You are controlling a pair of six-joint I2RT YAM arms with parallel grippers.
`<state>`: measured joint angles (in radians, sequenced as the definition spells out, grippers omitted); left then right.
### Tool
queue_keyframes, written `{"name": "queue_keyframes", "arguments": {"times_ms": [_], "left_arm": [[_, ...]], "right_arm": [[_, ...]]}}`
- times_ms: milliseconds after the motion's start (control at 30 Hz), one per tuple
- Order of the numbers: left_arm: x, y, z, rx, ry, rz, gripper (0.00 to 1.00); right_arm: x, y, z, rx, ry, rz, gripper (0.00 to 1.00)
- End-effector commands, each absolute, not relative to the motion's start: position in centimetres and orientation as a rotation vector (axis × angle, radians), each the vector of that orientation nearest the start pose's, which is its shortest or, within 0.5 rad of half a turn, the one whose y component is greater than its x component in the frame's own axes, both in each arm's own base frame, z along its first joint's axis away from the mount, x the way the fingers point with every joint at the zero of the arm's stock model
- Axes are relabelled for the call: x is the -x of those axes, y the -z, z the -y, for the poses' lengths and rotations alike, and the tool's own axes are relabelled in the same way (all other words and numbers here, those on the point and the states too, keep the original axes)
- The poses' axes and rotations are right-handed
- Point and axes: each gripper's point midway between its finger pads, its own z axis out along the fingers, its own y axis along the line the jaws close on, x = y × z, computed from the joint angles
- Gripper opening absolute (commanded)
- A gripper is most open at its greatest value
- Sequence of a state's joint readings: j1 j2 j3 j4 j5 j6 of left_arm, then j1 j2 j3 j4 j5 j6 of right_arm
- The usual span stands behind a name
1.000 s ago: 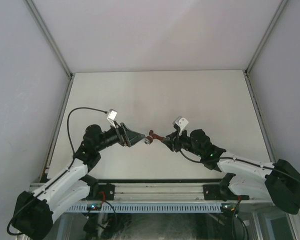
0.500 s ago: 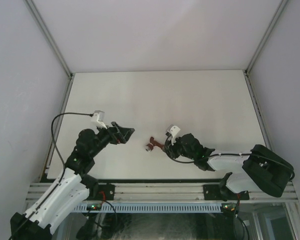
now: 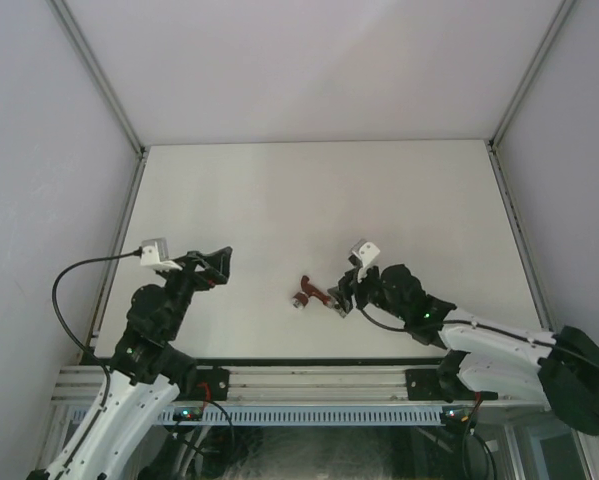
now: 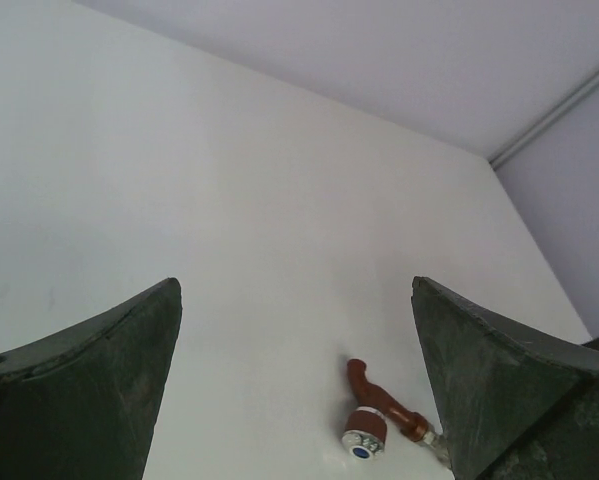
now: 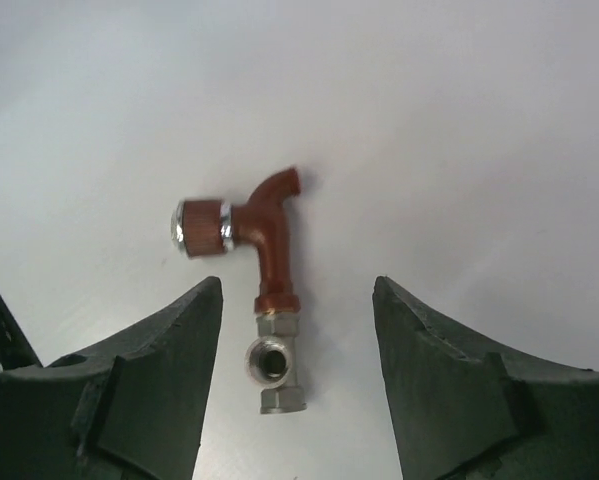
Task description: Install the water faucets
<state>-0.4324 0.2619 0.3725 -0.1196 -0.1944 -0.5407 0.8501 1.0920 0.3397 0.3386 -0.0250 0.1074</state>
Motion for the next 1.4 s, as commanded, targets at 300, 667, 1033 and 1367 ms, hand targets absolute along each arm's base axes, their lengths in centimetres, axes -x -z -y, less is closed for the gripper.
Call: {"name": "queue_keyframes", "arguments": {"times_ms": [300,667,1033,1367], "left_arm": [[-22.9,-25.6,4.1,0.358,0.335,-1.568,1.00],[-22.4,-27.2,1.7,0.423,0.211,-1.569,1.00],[-21.4,-30.5,-2.8,0.565,-0.054,-1.583,1.00],[-20.2,-34.9,-4.4,0.606,-0.117,-1.545,1.00]], "right_arm": [[-25.6,-19.1,-16.7,0.268,-0.517,-1.725,0.72],[-27.7,-19.9,-8.7,-0.117,-0.464,-1.749,0.83],[-26.5,-28.4,-5.0,-0.102,-0.306,-1.740,1.00],[-24.1,-38.4,-0.2,-0.292,0.043,-1.569,1.00]]}}
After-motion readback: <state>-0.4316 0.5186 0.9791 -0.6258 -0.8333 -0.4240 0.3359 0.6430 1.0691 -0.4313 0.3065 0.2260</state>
